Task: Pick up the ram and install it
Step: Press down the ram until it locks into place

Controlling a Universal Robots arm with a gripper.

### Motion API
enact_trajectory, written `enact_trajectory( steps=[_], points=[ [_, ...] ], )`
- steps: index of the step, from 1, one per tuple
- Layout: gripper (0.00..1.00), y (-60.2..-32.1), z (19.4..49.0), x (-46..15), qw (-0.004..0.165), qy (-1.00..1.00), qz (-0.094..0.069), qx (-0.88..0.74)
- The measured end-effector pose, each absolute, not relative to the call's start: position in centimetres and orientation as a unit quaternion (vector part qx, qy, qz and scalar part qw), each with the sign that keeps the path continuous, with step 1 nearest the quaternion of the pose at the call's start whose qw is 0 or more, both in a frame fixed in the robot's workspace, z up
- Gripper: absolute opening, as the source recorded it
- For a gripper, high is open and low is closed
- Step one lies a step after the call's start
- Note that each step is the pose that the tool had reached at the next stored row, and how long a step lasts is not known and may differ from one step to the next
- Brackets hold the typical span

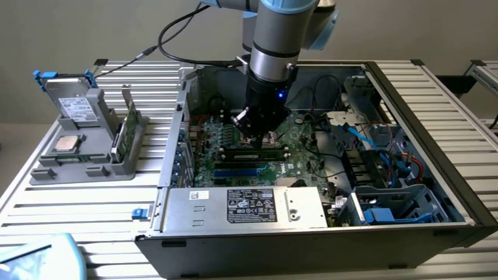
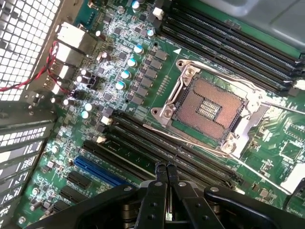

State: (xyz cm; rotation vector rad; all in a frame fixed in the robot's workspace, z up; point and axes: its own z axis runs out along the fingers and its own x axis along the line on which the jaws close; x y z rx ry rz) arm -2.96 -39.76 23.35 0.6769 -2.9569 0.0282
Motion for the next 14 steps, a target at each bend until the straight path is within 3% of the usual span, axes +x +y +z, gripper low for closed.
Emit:
enact_trajectory(
  steps=[14],
  points=[
    [0.1,-39.77,23.49,-2.95,0.058,-0.986,0.024,0.154]
  ],
)
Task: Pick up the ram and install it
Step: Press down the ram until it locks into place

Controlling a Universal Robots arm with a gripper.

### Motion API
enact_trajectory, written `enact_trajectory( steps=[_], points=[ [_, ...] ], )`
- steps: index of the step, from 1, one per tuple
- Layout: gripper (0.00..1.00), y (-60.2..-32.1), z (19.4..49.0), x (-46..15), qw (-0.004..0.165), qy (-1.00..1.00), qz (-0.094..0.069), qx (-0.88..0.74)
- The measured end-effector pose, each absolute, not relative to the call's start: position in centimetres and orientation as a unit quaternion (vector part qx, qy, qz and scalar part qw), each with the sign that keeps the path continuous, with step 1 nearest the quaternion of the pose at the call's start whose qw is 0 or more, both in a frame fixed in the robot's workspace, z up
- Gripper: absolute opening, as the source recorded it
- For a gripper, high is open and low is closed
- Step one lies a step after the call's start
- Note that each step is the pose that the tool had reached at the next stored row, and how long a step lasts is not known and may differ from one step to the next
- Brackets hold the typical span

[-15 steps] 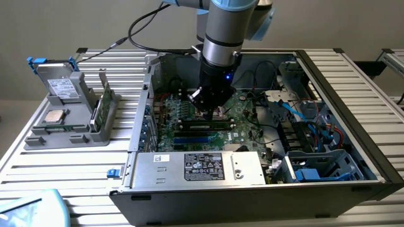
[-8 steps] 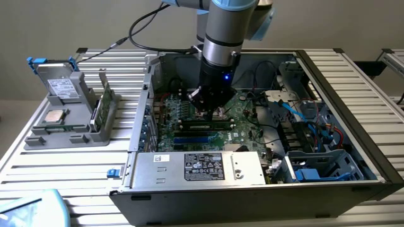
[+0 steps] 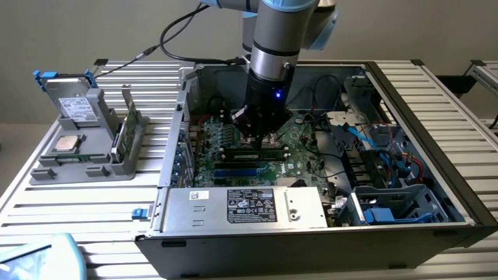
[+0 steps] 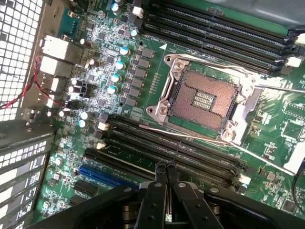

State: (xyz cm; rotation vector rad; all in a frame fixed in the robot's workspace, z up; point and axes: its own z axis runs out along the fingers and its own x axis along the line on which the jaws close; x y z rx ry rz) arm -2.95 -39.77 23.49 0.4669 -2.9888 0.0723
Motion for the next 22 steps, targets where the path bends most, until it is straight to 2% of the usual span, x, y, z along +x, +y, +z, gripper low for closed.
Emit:
enact_trajectory(
  steps=[8,22],
  points=[
    [0.1,-39.76,23.94,-2.96,0.058,-0.99,0.035,0.125],
    [0.1,-39.76,24.04,-2.96,0.048,-0.996,0.036,0.061]
  ],
)
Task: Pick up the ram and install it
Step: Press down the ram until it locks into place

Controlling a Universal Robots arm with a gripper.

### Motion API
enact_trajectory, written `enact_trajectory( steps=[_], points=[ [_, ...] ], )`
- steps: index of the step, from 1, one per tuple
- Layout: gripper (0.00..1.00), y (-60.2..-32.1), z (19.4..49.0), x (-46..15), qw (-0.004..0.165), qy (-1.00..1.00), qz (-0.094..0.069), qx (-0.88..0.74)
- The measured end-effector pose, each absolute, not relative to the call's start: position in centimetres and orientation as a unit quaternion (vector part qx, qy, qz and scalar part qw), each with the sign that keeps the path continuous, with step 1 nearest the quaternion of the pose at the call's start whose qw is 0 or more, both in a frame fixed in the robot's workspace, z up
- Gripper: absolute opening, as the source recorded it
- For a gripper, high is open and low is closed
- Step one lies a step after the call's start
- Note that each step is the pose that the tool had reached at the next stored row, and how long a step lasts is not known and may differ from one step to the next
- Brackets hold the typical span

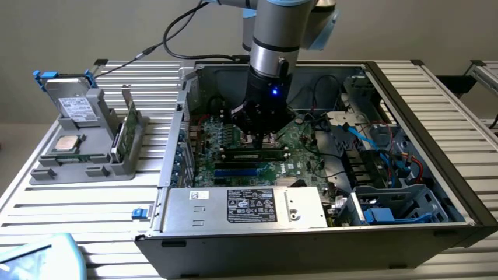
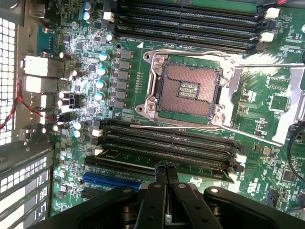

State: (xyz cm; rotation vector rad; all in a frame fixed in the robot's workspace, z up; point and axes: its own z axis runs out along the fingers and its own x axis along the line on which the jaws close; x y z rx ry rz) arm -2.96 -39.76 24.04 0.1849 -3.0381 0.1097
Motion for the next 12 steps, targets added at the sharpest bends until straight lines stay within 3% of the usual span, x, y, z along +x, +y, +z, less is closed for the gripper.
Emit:
enact_trajectory(
  steps=[12],
  points=[
    [0.1,-39.76,24.04,-2.96,0.042,-0.999,0.035,-0.002]
  ],
)
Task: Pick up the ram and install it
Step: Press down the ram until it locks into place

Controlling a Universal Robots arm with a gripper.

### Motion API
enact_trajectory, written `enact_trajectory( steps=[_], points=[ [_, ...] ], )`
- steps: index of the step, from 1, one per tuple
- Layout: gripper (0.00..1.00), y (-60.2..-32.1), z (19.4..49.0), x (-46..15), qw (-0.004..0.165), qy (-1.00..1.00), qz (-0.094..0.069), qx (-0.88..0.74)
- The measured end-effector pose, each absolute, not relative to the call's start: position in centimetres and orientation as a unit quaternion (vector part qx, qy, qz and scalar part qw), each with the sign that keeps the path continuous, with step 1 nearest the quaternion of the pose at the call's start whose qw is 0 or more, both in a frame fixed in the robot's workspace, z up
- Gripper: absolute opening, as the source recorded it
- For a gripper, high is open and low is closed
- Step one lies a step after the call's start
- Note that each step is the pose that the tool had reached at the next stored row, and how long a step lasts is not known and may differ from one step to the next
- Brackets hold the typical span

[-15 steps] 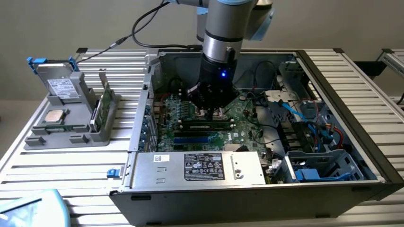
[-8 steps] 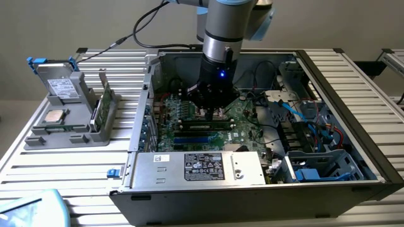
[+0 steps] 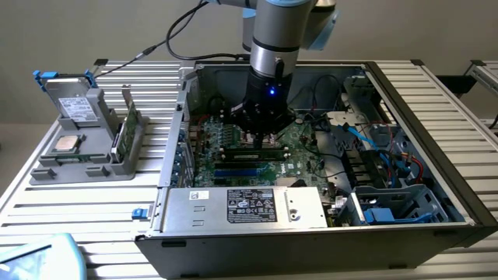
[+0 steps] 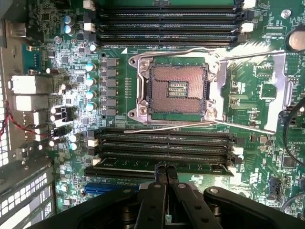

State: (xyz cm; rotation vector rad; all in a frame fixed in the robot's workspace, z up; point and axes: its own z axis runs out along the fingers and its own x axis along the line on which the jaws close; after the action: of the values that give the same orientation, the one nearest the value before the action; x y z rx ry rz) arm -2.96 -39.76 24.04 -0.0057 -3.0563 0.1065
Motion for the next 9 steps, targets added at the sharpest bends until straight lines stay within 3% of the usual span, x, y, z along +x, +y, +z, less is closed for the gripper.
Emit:
enact_trajectory(
  steps=[9],
  points=[
    [0.1,-39.76,24.04,-2.96,0.033,-0.998,0.038,-0.044]
  ],
)
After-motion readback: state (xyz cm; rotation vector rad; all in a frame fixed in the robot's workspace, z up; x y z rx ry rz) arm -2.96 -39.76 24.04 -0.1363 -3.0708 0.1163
